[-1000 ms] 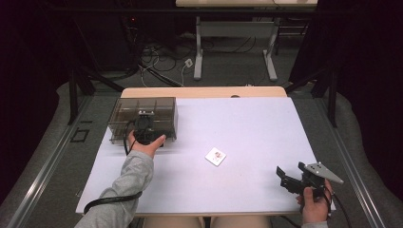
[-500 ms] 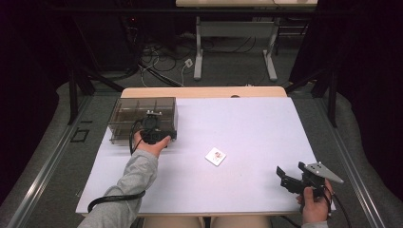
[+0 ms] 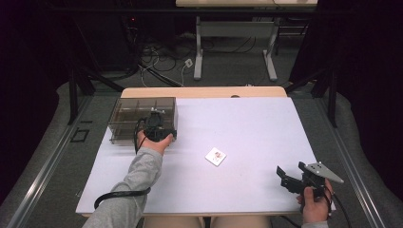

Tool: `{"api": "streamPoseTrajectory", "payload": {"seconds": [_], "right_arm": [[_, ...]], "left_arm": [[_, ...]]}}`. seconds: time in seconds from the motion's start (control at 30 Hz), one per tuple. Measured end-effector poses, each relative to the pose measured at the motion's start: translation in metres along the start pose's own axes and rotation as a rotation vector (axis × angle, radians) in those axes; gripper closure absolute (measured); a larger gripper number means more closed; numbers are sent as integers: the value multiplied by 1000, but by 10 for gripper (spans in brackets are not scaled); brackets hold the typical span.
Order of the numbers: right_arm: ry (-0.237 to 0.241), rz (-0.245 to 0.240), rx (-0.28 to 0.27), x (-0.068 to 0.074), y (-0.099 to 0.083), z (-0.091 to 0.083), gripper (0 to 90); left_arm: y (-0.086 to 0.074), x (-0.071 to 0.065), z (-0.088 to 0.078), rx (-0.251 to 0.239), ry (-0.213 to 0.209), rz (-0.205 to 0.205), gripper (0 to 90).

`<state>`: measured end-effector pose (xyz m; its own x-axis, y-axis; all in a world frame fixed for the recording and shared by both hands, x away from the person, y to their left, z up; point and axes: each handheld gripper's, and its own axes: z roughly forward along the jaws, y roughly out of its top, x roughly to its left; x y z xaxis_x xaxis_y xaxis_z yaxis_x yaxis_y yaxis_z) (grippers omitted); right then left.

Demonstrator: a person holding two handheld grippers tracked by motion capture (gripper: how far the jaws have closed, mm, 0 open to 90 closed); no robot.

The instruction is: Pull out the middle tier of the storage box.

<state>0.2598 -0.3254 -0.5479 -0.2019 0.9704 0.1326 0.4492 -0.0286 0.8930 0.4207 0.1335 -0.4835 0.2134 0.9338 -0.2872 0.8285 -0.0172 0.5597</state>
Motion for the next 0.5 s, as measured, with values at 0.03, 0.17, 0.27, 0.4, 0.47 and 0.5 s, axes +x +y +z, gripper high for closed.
{"api": "streamPoseTrajectory", "payload": {"seconds": [0.03,0.17,0.27,0.4,0.47,0.5], "right_arm": [[-4,-10,7,-1,0,-1,109],[-2,-3,-1,0,0,0,109],[2,-6,-9,-1,0,0,109],[2,-6,-11,-1,0,1,109],[2,-4,-20,0,0,1,109],[4,-5,-3,0,0,0,109]], "left_arm": [[0,-1,1,2,2,-1,675],[1,-2,5,12,12,-13,724],[3,-4,8,22,27,-21,760],[3,-3,10,30,40,-24,795],[4,-1,11,31,41,-36,814],[4,-1,11,33,41,-45,821]]}}
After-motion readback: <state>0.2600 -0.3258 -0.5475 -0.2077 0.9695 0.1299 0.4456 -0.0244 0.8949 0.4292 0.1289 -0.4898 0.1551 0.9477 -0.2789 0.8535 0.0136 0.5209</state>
